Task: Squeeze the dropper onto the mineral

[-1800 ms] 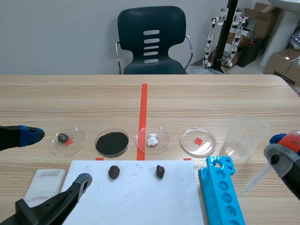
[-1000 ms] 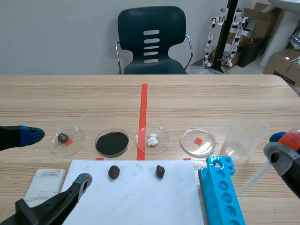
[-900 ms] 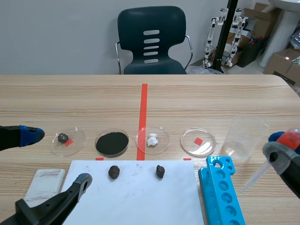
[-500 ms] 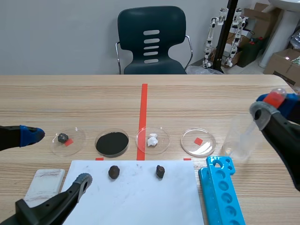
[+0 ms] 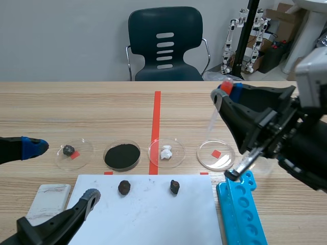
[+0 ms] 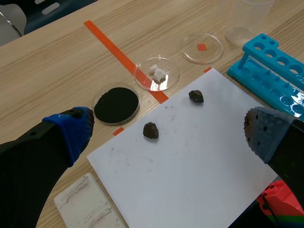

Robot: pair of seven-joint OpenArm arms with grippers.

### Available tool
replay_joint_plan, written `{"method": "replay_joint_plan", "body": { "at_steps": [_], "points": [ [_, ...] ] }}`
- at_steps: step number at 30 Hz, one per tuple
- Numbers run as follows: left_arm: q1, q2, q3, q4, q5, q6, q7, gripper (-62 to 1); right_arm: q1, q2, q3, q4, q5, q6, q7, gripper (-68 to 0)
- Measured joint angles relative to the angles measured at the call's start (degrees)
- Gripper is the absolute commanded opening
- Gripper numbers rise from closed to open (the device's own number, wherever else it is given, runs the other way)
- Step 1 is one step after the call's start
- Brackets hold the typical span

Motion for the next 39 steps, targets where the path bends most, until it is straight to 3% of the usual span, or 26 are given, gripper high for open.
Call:
{"method": "replay_joint_plan", "body": {
  "at_steps": [7, 17, 21, 26, 34, 39],
  "points": [
    [0.0, 0.0, 0.0, 0.0, 0.0, 0.0, 0.0, 1.4, 10.8, -4.2, -8.8, -9.1, -0.1, -9.9, -3.9, -59.2],
    [0.0, 0.0, 0.0, 0.0, 0.0, 0.0, 0.0, 1.4, 19.1, -7.3, -18.6, -21.3, -0.1, -17.9, -3.9, -59.2],
    [0.0, 0.0, 0.0, 0.0, 0.0, 0.0, 0.0, 1.4, 20.6, -8.1, -20.7, -25.1, -0.1, -19.5, -3.9, -59.2],
    [0.0, 0.0, 0.0, 0.0, 0.0, 0.0, 0.0, 1.4, 20.9, -8.7, -21.6, -27.6, -0.4, -19.3, -3.9, -59.2],
    [0.0, 0.0, 0.0, 0.0, 0.0, 0.0, 0.0, 1.4, 20.9, -8.7, -21.5, -27.8, -0.4, -19.3, -5.6, -59.2],
    [0.0, 0.0, 0.0, 0.0, 0.0, 0.0, 0.0, 1.4, 20.9, -8.7, -21.5, -27.8, -0.6, -20.9, -6.7, -59.2]
  ]
}}
